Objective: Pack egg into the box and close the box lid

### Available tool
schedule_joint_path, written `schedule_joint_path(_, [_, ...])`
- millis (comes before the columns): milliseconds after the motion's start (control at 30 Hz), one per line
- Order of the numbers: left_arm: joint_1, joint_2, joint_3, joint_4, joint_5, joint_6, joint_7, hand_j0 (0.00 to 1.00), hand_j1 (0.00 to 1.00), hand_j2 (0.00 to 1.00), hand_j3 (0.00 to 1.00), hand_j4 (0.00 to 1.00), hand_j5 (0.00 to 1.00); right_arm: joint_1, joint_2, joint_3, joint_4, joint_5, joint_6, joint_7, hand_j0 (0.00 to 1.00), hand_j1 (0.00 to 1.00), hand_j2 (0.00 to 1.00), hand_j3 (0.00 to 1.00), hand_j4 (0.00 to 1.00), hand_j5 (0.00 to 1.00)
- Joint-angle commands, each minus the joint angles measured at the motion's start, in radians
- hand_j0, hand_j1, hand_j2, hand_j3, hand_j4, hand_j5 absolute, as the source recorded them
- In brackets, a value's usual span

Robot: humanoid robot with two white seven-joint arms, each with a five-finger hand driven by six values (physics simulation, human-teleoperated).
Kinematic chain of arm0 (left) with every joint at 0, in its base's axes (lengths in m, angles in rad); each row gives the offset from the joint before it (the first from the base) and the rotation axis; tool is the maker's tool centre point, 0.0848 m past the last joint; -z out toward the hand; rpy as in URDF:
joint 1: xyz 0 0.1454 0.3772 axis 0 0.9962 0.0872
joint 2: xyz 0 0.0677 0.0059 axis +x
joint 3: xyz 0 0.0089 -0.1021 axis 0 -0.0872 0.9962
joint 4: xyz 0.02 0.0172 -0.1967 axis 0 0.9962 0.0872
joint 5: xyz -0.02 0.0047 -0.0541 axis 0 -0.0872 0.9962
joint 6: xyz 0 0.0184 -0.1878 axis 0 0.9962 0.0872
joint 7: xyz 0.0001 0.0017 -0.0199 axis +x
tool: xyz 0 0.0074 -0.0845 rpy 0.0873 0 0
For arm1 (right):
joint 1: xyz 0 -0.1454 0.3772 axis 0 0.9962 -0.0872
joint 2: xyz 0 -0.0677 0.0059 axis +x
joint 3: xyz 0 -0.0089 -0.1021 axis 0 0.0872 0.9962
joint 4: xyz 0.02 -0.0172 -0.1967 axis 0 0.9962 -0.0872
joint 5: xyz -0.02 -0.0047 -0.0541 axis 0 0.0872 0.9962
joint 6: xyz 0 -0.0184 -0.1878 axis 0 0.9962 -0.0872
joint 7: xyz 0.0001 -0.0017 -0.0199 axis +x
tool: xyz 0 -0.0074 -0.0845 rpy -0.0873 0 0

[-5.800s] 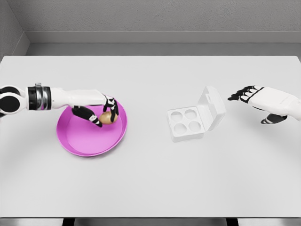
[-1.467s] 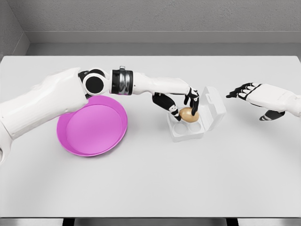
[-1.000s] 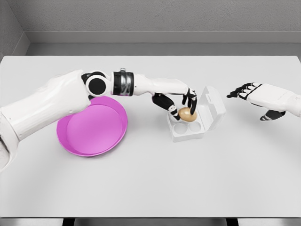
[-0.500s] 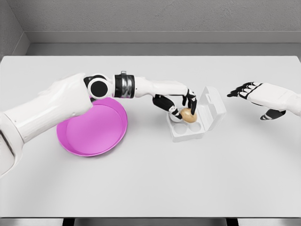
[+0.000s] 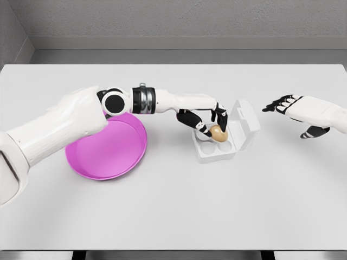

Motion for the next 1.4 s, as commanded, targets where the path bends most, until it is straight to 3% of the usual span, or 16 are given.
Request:
schedule_joint_path(0, [0.000,-0.010,0.003,0.010,0.008,0.002,0.001,0.46,0.46,0.46,0.46,0.46,0.46,0.000,-0.001,0.000,0.000,-0.005,0.003,0.000,1.00,1.00,1.00,1.00,1.00,1.00])
schedule_joint_path(100, [0.000,-0.011,0.003,0.010,0.008,0.002,0.001,0.50,0.50,0.50,0.50,0.50,0.50,0.002,0.001,0.000,0.000,-0.005,0.003,0.000,1.00,1.00,1.00,1.00,1.00,1.00])
schedule_joint_path(133, [0.000,-0.011,0.004,0.013,0.006,0.002,0.004,0.58,0.58,0.58,0.58,0.58,0.58,0.000,0.001,0.000,0.000,-0.005,0.003,0.000,1.00,1.00,1.00,1.00,1.00,1.00])
schedule_joint_path(167, [0.000,-0.011,0.006,0.013,0.005,0.002,0.004,0.88,0.88,0.88,0.88,0.88,0.88,0.000,0.001,0.000,0.000,-0.005,0.003,0.000,1.00,1.00,1.00,1.00,1.00,1.00])
schedule_joint_path(200, [0.000,-0.011,0.017,0.013,0.003,0.008,0.004,1.00,1.00,1.00,1.00,1.00,1.00,0.000,0.001,0.000,0.000,-0.005,0.003,0.000,1.00,1.00,1.00,1.00,1.00,1.00])
schedule_joint_path(567, [0.018,0.046,0.053,0.012,0.005,0.002,0.008,1.00,1.00,1.00,1.00,1.00,1.00,0.002,0.001,0.000,-0.002,-0.005,0.003,0.000,1.00,1.00,1.00,1.00,1.00,1.00])
schedule_joint_path(867, [0.110,0.139,0.161,0.012,-0.002,0.002,0.011,1.00,1.00,1.00,1.00,1.00,1.00,0.002,0.001,0.002,-0.002,-0.005,0.003,0.000,1.00,1.00,1.00,1.00,1.00,1.00])
schedule_joint_path(1000, [0.127,0.219,0.168,0.009,0.003,0.002,0.013,1.00,1.00,1.00,1.00,1.00,1.00,0.000,0.001,0.002,-0.002,-0.005,0.003,0.000,1.00,1.00,1.00,1.00,1.00,1.00])
schedule_joint_path(1233, [0.133,0.356,0.259,-0.024,0.012,0.002,0.011,1.00,1.00,1.00,1.00,1.00,1.00,0.000,0.001,0.000,-0.003,-0.007,0.003,0.000,1.00,1.00,1.00,1.00,1.00,1.00])
schedule_joint_path(1367, [0.135,0.388,0.260,-0.066,0.015,0.002,0.010,1.00,1.00,1.00,1.00,1.00,1.00,0.000,0.002,0.011,-0.006,-0.007,0.003,0.000,1.00,1.00,1.00,1.00,1.00,1.00])
